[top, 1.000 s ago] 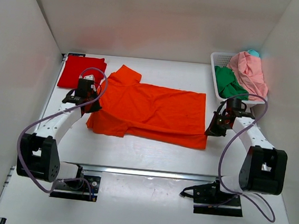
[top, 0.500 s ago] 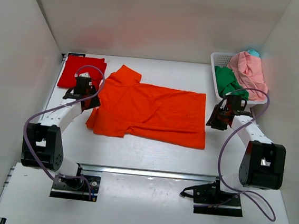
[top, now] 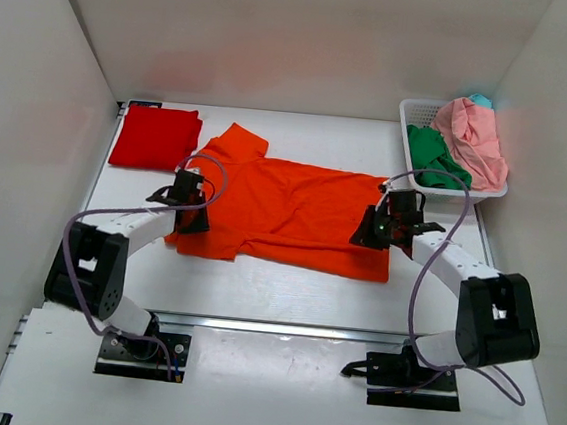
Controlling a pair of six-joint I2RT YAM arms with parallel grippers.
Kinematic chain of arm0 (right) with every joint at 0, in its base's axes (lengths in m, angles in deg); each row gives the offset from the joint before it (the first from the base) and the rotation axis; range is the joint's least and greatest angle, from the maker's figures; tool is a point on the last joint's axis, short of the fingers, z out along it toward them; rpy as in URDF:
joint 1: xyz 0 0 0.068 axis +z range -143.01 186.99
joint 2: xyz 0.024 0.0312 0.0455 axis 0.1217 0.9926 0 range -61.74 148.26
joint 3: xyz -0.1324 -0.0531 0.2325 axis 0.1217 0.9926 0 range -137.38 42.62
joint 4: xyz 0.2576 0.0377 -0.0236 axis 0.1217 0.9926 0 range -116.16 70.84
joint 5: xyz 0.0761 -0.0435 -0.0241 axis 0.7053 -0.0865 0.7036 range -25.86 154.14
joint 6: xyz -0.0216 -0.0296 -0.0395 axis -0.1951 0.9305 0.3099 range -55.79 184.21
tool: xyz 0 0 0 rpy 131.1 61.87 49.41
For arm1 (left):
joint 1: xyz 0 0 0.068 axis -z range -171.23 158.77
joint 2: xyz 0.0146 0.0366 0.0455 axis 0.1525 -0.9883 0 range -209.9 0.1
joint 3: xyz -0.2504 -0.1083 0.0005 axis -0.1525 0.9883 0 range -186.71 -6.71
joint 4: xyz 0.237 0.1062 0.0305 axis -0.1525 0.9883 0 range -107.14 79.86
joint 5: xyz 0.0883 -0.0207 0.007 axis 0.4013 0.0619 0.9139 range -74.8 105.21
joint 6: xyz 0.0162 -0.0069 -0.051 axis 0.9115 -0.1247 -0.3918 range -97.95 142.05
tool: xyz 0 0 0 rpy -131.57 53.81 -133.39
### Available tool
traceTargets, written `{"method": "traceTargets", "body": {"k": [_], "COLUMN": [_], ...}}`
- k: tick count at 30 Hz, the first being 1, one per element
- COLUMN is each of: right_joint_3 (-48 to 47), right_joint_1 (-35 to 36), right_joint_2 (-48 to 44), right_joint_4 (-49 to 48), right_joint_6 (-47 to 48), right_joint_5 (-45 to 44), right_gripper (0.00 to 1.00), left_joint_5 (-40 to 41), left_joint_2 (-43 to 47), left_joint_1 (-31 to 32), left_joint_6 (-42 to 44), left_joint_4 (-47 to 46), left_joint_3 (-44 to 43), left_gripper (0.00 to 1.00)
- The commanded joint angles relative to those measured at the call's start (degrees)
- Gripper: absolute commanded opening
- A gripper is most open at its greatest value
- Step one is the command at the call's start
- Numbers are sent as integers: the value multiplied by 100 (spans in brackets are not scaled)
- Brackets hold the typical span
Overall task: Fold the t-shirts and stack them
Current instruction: Fold the flattened tshirt in 1/3 of the way
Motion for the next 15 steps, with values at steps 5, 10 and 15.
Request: {"method": "traceTargets", "body": {"k": [5, 10, 15], "right_joint_3": [162, 382, 514], "right_joint_1": [219, 228, -132], "right_joint_2": [656, 639, 551], "right_joint_4": [-271, 238, 704], "right_joint_6": [-19, 95, 245], "right_joint_5": [223, 21, -172], "right_gripper": [10, 10, 9], "left_joint_5": [52, -63, -353], "left_joint_2": [-807, -537, 386], "left_joint_1": [368, 684, 817], "left_joint_6": [92, -57, -242], "left_joint_4": [437, 727, 1157], "left_joint_3": [-415, -12, 524], "left_gripper": [38, 35, 30]}}
